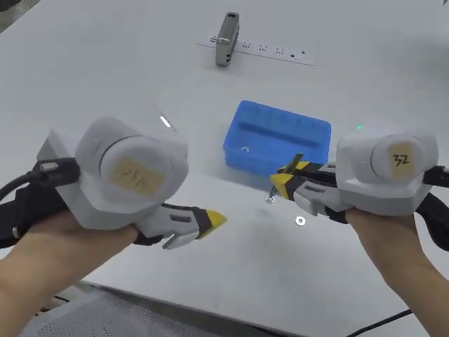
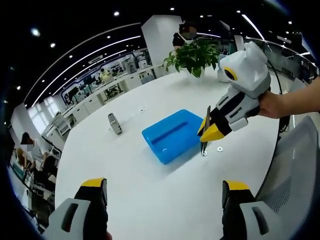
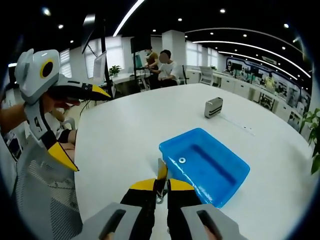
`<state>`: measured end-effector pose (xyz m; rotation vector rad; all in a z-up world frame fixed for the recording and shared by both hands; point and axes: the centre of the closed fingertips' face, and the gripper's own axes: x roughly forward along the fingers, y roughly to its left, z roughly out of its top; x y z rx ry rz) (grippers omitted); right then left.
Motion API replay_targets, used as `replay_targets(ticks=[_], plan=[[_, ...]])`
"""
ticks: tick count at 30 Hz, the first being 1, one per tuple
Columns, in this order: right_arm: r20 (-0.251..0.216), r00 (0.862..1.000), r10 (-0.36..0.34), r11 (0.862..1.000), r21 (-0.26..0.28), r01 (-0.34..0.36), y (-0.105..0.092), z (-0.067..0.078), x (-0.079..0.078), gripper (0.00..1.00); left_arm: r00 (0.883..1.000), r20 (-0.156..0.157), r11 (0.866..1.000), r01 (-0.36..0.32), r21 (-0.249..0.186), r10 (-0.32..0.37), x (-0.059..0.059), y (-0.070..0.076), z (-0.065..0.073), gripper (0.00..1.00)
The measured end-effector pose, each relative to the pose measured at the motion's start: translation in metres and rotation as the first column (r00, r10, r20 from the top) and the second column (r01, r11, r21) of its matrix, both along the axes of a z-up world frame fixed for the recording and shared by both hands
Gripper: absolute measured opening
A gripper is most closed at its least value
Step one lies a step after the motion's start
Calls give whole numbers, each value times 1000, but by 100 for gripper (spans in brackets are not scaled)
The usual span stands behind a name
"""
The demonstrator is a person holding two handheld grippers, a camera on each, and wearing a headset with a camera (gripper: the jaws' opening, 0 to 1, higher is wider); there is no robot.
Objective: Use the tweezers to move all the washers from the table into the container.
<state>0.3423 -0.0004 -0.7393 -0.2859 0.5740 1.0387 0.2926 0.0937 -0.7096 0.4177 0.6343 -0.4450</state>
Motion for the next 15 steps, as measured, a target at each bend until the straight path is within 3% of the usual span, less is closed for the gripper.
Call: replay_targets(ticks=[6,15], plan=[[27,1000,-13,998,55,12,4,23,11,3,1000,3,1000,3,5,-3,1,-1,0,98],[67,997,-45,996,76,40,3,38,28,3,1000,-5,1000,-6,3,6,-2,2,-2,98]])
